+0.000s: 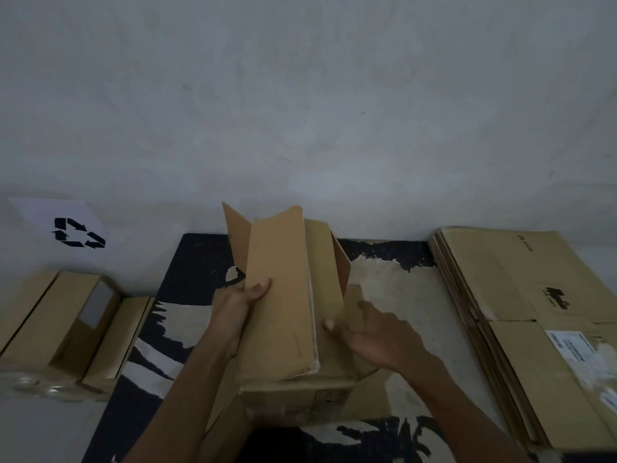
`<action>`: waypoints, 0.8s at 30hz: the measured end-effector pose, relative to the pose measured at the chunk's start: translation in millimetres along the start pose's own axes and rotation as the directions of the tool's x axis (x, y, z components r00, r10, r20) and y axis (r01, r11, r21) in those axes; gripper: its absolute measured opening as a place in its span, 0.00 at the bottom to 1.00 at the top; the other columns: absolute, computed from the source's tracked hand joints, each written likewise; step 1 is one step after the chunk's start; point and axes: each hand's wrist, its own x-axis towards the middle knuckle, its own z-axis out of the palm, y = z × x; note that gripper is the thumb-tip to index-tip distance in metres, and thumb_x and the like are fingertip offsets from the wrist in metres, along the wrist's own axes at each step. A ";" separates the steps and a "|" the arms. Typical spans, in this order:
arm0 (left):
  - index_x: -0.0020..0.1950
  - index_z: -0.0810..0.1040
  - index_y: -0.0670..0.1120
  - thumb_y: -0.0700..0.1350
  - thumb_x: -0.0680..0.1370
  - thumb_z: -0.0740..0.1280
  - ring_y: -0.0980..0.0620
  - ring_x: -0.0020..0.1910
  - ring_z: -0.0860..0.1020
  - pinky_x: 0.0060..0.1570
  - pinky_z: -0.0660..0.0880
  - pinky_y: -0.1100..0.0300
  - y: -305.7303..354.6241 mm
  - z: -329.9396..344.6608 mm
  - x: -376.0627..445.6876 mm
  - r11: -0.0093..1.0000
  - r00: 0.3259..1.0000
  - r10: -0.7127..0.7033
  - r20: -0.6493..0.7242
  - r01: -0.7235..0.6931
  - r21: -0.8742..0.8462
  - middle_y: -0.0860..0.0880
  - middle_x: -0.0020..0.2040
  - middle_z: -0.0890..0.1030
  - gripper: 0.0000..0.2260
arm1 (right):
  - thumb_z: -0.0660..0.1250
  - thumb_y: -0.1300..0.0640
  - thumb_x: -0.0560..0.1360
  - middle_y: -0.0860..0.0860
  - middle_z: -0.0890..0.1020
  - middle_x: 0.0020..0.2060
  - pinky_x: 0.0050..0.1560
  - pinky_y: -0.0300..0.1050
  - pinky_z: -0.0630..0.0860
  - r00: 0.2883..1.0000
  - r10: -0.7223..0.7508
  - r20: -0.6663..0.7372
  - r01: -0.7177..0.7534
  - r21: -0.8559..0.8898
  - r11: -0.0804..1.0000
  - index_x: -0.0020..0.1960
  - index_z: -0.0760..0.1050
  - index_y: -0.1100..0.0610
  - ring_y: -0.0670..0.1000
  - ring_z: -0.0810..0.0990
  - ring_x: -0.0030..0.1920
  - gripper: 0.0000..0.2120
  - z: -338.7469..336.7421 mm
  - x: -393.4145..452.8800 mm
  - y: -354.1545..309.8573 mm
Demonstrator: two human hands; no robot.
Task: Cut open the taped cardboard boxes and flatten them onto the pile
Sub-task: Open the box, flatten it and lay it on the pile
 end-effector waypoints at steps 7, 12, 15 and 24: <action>0.58 0.83 0.48 0.56 0.69 0.77 0.46 0.53 0.83 0.56 0.79 0.43 -4.0 0.1 21.5 0.986 0.996 0.083 -0.040 -0.077 0.147 0.50 0.52 0.86 0.21 | 0.70 0.28 0.65 0.40 0.81 0.60 0.62 0.49 0.77 0.928 -0.233 0.291 0.173 0.217 0.961 0.65 0.76 0.42 0.43 0.80 0.57 0.32 18.3 -24.6 36.6; 0.62 0.79 0.46 0.63 0.63 0.78 0.46 0.54 0.83 0.53 0.81 0.46 -6.0 2.3 33.2 0.975 0.986 0.153 -0.063 -0.140 0.173 0.47 0.57 0.83 0.33 | 0.58 0.32 0.77 0.46 0.81 0.52 0.52 0.45 0.76 0.979 -0.107 -0.175 0.090 -0.104 0.990 0.58 0.74 0.46 0.51 0.80 0.51 0.21 54.9 -26.1 23.1; 0.63 0.78 0.42 0.54 0.73 0.76 0.49 0.52 0.82 0.49 0.80 0.55 2.2 14.4 33.9 0.963 0.980 0.187 -0.067 -0.169 0.210 0.46 0.56 0.83 0.24 | 0.54 0.36 0.80 0.51 0.78 0.54 0.52 0.46 0.70 0.976 -0.004 -0.217 -0.013 -0.075 0.997 0.58 0.70 0.49 0.55 0.77 0.55 0.19 59.5 -28.0 12.0; 0.72 0.65 0.50 0.80 0.70 0.51 0.43 0.64 0.75 0.63 0.74 0.40 34.8 18.8 34.7 0.586 0.940 0.244 0.240 -0.340 0.736 0.47 0.68 0.74 0.43 | 0.62 0.34 0.76 0.50 0.80 0.56 0.55 0.47 0.75 0.992 0.009 -0.129 -0.003 0.040 0.999 0.64 0.71 0.50 0.53 0.80 0.55 0.25 36.7 7.9 16.6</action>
